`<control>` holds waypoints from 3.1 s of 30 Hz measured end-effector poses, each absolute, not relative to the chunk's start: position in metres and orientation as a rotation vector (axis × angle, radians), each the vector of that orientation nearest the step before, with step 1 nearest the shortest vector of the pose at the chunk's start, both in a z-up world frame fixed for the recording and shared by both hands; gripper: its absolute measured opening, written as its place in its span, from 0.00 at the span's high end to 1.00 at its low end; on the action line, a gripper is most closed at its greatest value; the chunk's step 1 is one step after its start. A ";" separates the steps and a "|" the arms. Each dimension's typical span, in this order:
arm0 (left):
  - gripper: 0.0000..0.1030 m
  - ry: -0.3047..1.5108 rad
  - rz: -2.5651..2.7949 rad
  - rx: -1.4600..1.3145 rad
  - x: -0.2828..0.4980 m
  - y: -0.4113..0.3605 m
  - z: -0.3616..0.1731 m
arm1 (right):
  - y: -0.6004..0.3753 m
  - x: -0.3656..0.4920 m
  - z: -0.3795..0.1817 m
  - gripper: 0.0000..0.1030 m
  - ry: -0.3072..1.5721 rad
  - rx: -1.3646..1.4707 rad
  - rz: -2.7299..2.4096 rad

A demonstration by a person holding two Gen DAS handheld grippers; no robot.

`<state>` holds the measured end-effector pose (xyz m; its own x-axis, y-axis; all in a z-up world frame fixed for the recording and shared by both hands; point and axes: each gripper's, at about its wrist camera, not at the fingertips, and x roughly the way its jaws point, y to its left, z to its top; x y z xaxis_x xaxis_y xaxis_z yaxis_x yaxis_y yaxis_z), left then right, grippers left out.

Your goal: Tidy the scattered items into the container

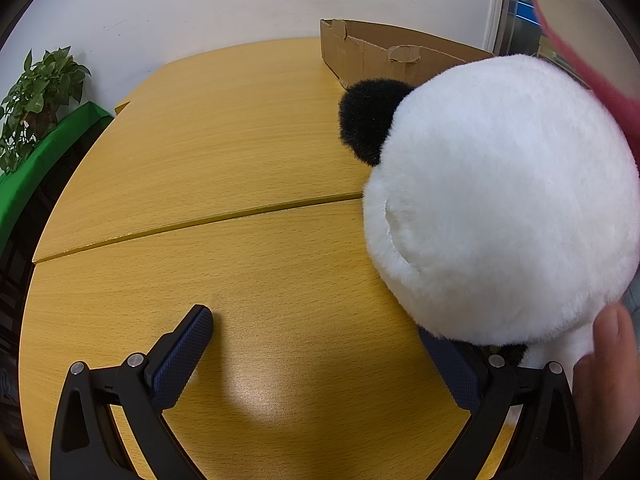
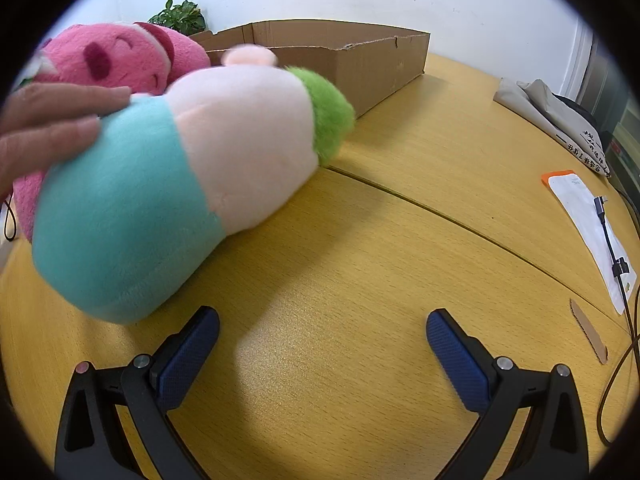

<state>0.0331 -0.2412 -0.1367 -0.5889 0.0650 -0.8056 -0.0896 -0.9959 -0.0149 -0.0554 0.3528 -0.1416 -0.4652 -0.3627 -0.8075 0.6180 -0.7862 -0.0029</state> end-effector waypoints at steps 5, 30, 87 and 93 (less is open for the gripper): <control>0.00 0.042 2.725 -1.380 0.036 -0.240 -0.137 | 0.353 -0.055 -0.142 0.00 0.398 1.140 -2.247; 0.00 0.042 2.725 -1.380 0.038 -0.239 -0.137 | 0.353 -0.055 -0.142 0.00 0.398 1.140 -2.248; 0.00 -0.187 3.079 -1.016 0.138 -0.150 -0.020 | 0.345 -0.062 -0.142 0.00 0.393 1.145 -2.259; 0.00 -0.209 2.998 -0.904 0.149 -0.115 0.005 | 0.344 -0.063 -0.142 0.00 0.389 1.149 -2.268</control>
